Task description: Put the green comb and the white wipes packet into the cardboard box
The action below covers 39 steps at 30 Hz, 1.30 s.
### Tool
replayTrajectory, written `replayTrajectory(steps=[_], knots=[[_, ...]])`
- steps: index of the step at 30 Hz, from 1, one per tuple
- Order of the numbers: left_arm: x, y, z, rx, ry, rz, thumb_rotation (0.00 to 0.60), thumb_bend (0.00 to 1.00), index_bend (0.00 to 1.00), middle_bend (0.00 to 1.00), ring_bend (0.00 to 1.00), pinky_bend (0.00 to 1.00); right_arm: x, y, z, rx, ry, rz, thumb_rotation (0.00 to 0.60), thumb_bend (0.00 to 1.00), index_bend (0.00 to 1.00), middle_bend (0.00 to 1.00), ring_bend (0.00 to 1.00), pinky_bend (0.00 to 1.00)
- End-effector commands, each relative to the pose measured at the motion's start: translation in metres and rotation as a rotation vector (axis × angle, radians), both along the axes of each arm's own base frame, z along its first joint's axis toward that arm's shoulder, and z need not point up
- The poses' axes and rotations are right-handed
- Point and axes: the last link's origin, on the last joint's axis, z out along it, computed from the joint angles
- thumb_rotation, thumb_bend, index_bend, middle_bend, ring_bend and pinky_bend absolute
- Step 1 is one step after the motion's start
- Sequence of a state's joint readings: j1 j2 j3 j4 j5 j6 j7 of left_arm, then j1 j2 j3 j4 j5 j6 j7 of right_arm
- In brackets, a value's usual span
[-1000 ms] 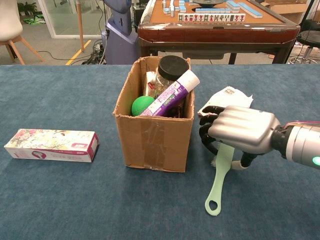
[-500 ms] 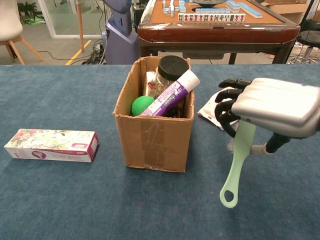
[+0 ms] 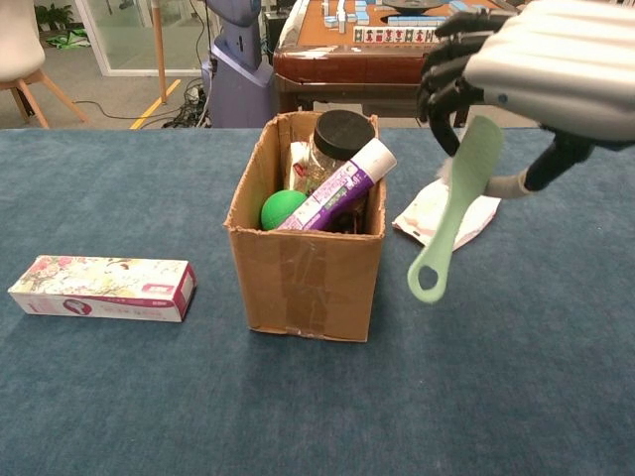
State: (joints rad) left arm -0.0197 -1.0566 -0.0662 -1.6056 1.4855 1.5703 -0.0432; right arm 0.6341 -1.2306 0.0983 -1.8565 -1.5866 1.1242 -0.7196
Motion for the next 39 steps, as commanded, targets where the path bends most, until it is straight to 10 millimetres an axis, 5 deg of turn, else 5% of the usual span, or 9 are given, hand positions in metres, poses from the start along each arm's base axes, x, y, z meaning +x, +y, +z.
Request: replayTrajectory(steps=[1, 12, 26, 29, 33, 39], knots=[[0.000, 0.000, 0.000, -0.001, 0.000, 0.000, 0.600, 0.28, 0.30, 0.32, 0.23, 0.41, 0.015, -0.014, 0.001, -0.024, -0.019, 0.007, 0.600, 0.30, 0.56, 0.31, 0.15, 0.08], [0.000, -0.001, 0.003, 0.007, -0.013, -0.005, 0.600, 0.28, 0.30, 0.32, 0.23, 0.41, 0.052, -0.055, -0.015, -0.075, -0.055, 0.011, 0.600, 0.30, 0.56, 0.31, 0.15, 0.09], [0.001, -0.003, 0.008, 0.016, -0.025, -0.011, 0.600, 0.28, 0.30, 0.32, 0.23, 0.41, 0.067, -0.073, -0.042, -0.062, -0.052, -0.005, 0.600, 0.30, 0.56, 0.31, 0.15, 0.09], [0.001, -0.003, 0.008, 0.017, -0.026, -0.011, 0.600, 0.28, 0.30, 0.32, 0.23, 0.41, 0.070, -0.073, -0.048, -0.060, -0.065, 0.003, 0.600, 0.21, 0.55, 0.31, 0.15, 0.09], [0.001, -0.004, 0.009, 0.017, -0.028, -0.013, 0.600, 0.28, 0.30, 0.32, 0.23, 0.41, 0.073, -0.074, -0.052, -0.057, -0.077, 0.018, 0.600, 0.04, 0.45, 0.31, 0.15, 0.09], [0.001, -0.005, 0.010, 0.020, -0.031, -0.017, 0.600, 0.28, 0.30, 0.32, 0.23, 0.41, 0.074, -0.074, -0.051, -0.057, -0.088, 0.028, 0.600, 0.00, 0.27, 0.31, 0.15, 0.09]])
